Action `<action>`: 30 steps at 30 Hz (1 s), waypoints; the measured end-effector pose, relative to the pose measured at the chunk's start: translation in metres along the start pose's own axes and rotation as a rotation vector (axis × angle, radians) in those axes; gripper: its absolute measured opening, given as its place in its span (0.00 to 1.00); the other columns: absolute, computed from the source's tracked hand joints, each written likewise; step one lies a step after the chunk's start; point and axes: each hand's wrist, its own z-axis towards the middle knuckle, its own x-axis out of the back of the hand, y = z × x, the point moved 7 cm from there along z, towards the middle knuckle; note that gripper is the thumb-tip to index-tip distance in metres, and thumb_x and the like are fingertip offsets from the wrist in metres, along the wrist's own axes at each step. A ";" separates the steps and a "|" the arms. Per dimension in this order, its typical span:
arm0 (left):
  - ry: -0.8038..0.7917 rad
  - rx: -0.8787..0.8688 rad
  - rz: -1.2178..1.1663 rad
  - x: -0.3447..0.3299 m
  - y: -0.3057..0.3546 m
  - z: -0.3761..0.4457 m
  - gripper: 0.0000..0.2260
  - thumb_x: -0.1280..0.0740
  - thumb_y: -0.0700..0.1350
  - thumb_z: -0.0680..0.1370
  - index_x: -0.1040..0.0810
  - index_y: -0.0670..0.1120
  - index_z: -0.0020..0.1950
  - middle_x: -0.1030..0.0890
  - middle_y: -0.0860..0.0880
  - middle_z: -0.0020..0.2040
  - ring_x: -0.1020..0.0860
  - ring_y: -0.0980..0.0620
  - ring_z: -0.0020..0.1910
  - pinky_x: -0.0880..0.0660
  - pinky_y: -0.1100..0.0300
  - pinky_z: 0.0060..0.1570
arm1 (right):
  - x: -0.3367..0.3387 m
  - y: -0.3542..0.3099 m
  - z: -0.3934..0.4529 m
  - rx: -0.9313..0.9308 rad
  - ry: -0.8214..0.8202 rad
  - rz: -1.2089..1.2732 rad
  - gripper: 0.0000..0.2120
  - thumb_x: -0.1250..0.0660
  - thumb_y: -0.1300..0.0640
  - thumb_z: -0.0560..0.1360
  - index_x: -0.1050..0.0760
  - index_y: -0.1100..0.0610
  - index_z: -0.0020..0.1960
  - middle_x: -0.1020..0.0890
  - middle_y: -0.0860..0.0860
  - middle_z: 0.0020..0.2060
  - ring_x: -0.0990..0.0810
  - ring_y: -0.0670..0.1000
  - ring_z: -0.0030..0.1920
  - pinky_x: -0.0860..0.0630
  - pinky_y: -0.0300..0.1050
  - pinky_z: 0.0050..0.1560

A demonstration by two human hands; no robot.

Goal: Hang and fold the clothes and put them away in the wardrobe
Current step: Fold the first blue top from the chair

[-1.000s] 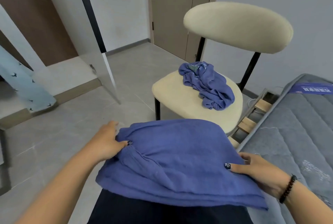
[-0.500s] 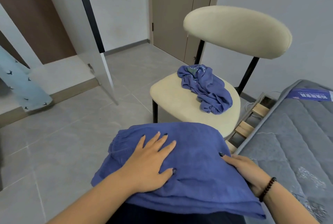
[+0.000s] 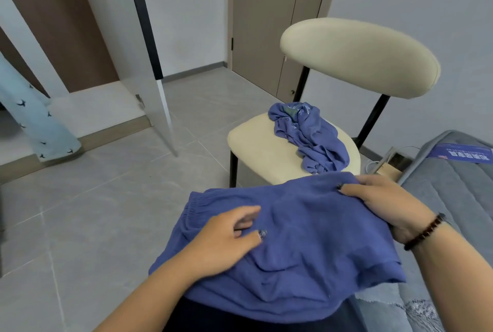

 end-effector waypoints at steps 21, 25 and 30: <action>0.608 0.292 -0.416 0.116 -0.063 -0.033 0.08 0.38 0.37 0.80 0.19 0.45 0.50 0.15 0.47 0.44 0.18 0.49 0.43 0.23 0.58 0.40 | -0.173 0.001 0.016 0.152 -0.109 -0.023 0.13 0.35 0.65 0.74 0.25 0.52 0.54 0.20 0.50 0.49 0.21 0.47 0.44 0.23 0.43 0.52; 0.540 0.418 -0.195 0.114 -0.088 -0.031 0.09 0.35 0.46 0.79 0.18 0.43 0.46 0.16 0.48 0.42 0.19 0.48 0.41 0.23 0.51 0.44 | -0.171 0.029 0.028 0.036 -0.066 -0.179 0.28 0.27 0.50 0.67 0.31 0.55 0.64 0.27 0.50 0.60 0.24 0.52 0.57 0.25 0.46 0.58; 0.292 0.607 -0.344 0.092 -0.091 -0.030 0.22 0.33 0.63 0.74 0.18 0.45 0.51 0.15 0.49 0.47 0.16 0.49 0.46 0.21 0.56 0.47 | -0.185 0.064 0.030 -0.233 -0.181 0.210 0.29 0.24 0.50 0.63 0.27 0.61 0.59 0.18 0.54 0.53 0.17 0.53 0.50 0.19 0.49 0.50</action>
